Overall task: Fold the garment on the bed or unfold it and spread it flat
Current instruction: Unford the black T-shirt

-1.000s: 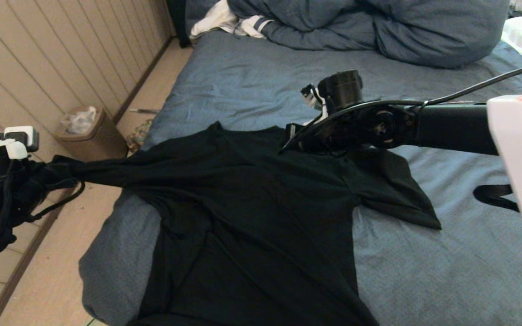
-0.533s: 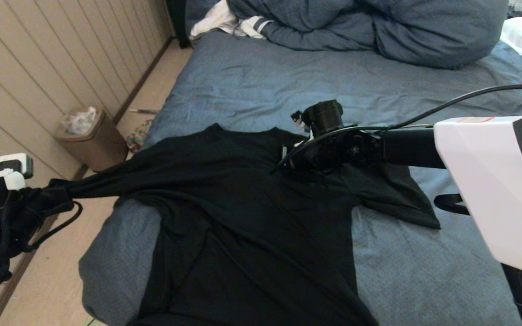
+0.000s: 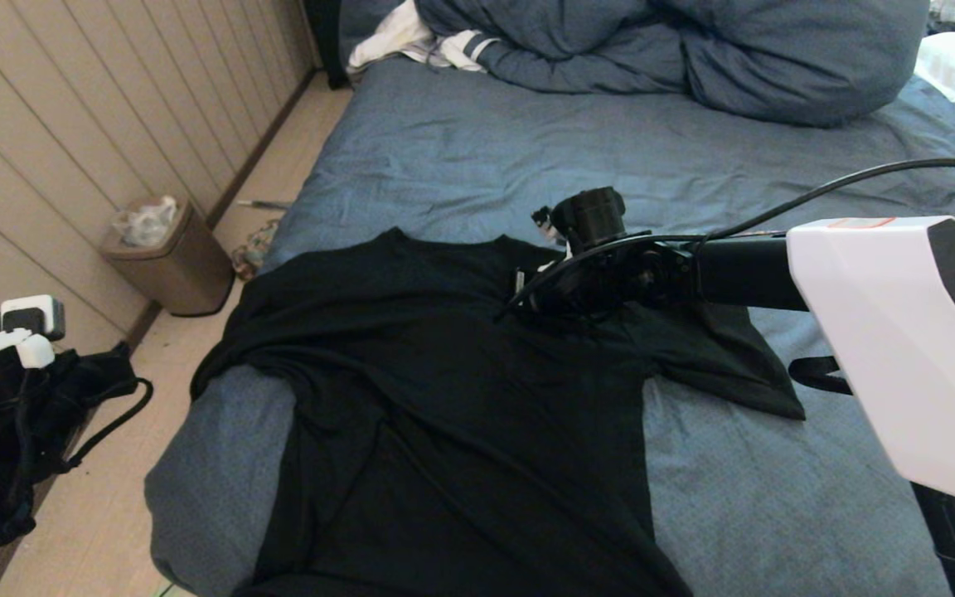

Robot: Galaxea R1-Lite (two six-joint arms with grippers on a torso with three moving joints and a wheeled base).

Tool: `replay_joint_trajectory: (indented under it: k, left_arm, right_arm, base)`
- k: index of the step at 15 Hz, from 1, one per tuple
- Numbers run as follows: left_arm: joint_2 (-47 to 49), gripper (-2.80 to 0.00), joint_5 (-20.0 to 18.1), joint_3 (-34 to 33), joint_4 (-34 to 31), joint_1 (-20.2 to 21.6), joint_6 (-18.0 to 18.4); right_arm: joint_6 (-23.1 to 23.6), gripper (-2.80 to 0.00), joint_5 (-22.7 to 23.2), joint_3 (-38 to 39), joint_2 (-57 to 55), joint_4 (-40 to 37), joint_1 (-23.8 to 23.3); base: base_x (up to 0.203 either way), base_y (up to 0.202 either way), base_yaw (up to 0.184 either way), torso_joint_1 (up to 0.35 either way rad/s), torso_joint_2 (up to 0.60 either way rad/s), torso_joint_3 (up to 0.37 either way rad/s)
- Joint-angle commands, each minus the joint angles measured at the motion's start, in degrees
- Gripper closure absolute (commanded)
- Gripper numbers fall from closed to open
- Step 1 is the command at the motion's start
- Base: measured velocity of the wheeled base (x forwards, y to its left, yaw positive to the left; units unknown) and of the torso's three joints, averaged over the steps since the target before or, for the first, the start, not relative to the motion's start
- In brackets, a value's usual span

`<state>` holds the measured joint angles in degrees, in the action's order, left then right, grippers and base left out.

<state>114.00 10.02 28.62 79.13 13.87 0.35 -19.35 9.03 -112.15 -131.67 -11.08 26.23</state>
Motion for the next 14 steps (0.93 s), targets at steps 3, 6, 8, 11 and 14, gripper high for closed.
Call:
replay_joint_trajectory:
  k: [3,6,8,11,14]
  left_arm:
    - [-7.3,-2.8,-0.26,2.25,-3.63,2.08,-0.32]
    - [-17.42,-2.8,-4.16,2.02,-14.12,1.61,-0.75]
    - [-25.2,-2.8,-7.9,2.26,-26.68,-0.89,-1.84]
    - [-34.74,-2.8,-13.24,2.35,-47.09,-8.1,-2.56]
    - [-41.48,-2.8,-19.42,2.54,-67.08,-13.77,-2.71]
  right_arm:
    - [-0.17,0.0,0.0,0.01,0.79,-0.21,-0.72]
    - [-0.71,0.0,0.02,0.29,6.37,-1.54,-1.05]
    - [-1.03,0.0,0.02,0.41,11.89,-4.98,-1.08]
    - [-1.12,0.0,0.0,0.47,20.2,-16.93,-1.59]
    - [-1.41,0.0,0.19,4.19,26.49,-32.1,-4.04]
  base:
    - [0.0,0.0,0.0,0.0,0.0,0.0]
    - [0.0,0.0,0.0,0.0,0.0,0.0]
    - [0.0,0.0,0.0,0.0,0.0,0.0]
    - [0.0,0.0,0.0,0.0,0.0,0.0]
    - [0.0,0.0,0.0,0.0,0.0,0.0]
